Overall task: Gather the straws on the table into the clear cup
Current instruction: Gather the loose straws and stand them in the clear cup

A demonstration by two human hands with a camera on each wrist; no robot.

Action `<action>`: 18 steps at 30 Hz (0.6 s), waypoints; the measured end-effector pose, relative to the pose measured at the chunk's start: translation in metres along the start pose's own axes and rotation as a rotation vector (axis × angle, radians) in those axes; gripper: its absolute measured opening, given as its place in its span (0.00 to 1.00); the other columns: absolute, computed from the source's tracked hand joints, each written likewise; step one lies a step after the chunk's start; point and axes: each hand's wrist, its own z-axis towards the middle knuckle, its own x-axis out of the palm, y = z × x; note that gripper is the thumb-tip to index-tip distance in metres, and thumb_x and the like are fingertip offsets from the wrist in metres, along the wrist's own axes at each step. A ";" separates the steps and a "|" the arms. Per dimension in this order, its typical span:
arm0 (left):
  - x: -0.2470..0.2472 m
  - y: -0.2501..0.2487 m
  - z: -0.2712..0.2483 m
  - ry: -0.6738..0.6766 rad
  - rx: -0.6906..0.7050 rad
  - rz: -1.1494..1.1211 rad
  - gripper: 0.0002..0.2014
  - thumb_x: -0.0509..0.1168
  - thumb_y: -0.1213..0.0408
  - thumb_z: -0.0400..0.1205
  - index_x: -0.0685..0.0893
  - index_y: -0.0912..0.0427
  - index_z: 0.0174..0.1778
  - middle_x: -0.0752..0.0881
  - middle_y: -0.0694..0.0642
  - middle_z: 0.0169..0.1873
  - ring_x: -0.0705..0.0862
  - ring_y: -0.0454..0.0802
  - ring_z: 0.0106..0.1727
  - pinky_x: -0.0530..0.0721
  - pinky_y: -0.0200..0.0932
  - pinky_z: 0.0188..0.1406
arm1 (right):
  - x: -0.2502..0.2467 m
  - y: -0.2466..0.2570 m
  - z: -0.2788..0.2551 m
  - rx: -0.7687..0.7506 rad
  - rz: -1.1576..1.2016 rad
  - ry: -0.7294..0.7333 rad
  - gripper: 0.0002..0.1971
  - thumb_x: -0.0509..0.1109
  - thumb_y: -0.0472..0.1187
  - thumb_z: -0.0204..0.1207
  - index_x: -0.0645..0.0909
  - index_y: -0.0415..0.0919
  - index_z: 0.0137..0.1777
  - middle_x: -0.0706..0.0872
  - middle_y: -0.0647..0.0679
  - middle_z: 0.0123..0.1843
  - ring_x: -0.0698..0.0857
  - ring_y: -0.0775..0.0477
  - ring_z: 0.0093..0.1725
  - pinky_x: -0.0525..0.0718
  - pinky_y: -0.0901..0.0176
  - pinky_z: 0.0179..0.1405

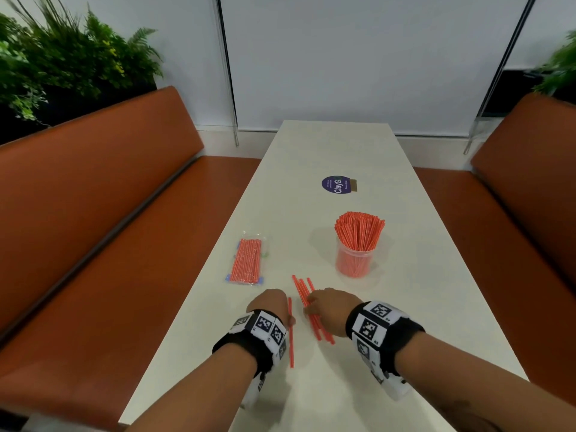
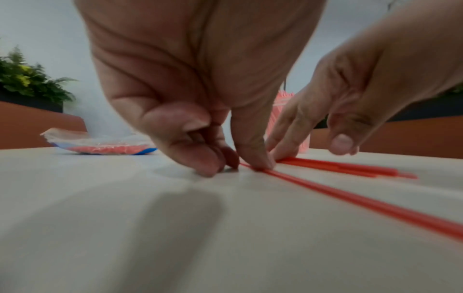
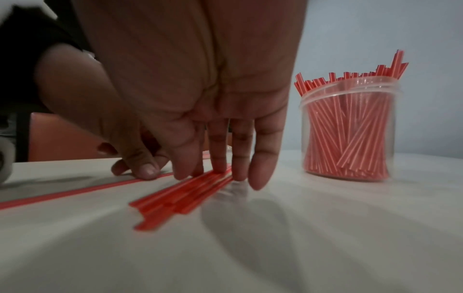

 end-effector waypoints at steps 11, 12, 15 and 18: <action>0.002 -0.030 0.010 0.068 0.027 -0.291 0.16 0.56 0.71 0.84 0.79 0.73 0.66 0.81 0.67 0.66 0.82 0.58 0.64 0.79 0.43 0.56 | -0.008 0.027 0.008 0.441 0.310 -0.027 0.20 0.66 0.44 0.78 0.75 0.34 0.67 0.77 0.38 0.68 0.80 0.41 0.67 0.79 0.56 0.63; 0.002 -0.030 0.011 0.069 0.034 -0.251 0.17 0.55 0.71 0.84 0.79 0.73 0.65 0.82 0.68 0.65 0.83 0.58 0.62 0.80 0.42 0.50 | -0.006 0.031 0.011 0.450 0.323 -0.057 0.19 0.65 0.40 0.79 0.75 0.34 0.68 0.76 0.38 0.70 0.79 0.40 0.69 0.78 0.55 0.66; 0.001 -0.026 0.012 0.028 0.040 -0.222 0.17 0.54 0.70 0.84 0.80 0.72 0.64 0.83 0.67 0.64 0.82 0.60 0.65 0.81 0.44 0.55 | -0.004 0.034 0.015 0.448 0.365 -0.068 0.20 0.69 0.39 0.77 0.76 0.33 0.67 0.76 0.37 0.70 0.80 0.38 0.68 0.79 0.54 0.64; 0.000 -0.017 0.011 0.043 0.002 -0.295 0.16 0.55 0.70 0.84 0.81 0.71 0.63 0.82 0.65 0.65 0.81 0.58 0.67 0.76 0.43 0.66 | -0.008 0.032 0.017 0.419 0.330 0.010 0.12 0.66 0.37 0.79 0.80 0.33 0.59 0.82 0.39 0.62 0.82 0.40 0.67 0.80 0.55 0.59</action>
